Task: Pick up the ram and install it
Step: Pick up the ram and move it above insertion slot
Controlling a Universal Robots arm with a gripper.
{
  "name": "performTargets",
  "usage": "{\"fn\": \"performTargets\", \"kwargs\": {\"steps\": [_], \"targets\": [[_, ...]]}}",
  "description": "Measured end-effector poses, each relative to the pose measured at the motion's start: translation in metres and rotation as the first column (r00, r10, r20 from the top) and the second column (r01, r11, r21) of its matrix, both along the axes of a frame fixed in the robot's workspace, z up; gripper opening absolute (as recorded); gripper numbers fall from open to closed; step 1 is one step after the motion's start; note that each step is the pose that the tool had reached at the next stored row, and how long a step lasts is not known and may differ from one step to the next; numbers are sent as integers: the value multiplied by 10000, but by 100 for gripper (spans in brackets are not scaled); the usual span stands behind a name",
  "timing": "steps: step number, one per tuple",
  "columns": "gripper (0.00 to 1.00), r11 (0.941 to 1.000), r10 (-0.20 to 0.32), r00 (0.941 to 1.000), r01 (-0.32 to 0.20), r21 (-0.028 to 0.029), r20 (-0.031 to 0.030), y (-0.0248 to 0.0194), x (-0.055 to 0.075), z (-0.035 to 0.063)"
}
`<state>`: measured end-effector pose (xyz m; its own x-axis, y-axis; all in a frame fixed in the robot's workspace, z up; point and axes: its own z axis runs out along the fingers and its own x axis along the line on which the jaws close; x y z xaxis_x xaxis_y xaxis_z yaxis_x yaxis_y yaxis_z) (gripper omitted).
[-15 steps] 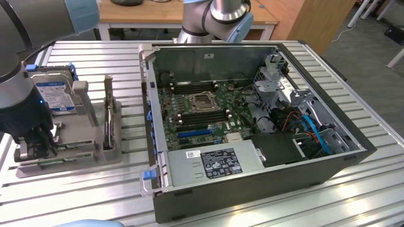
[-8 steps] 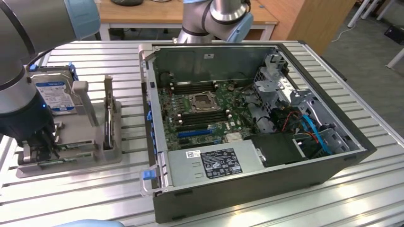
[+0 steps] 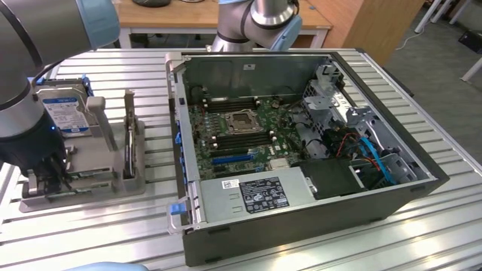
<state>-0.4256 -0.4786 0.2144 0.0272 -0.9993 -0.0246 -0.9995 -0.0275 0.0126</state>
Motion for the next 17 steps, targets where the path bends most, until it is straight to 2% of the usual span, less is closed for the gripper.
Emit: {"fn": "performTargets", "kwargs": {"steps": [17], "targets": [[24, 10000, 0, 10000, 0, -9, 94, -5, -1, -181]]}}
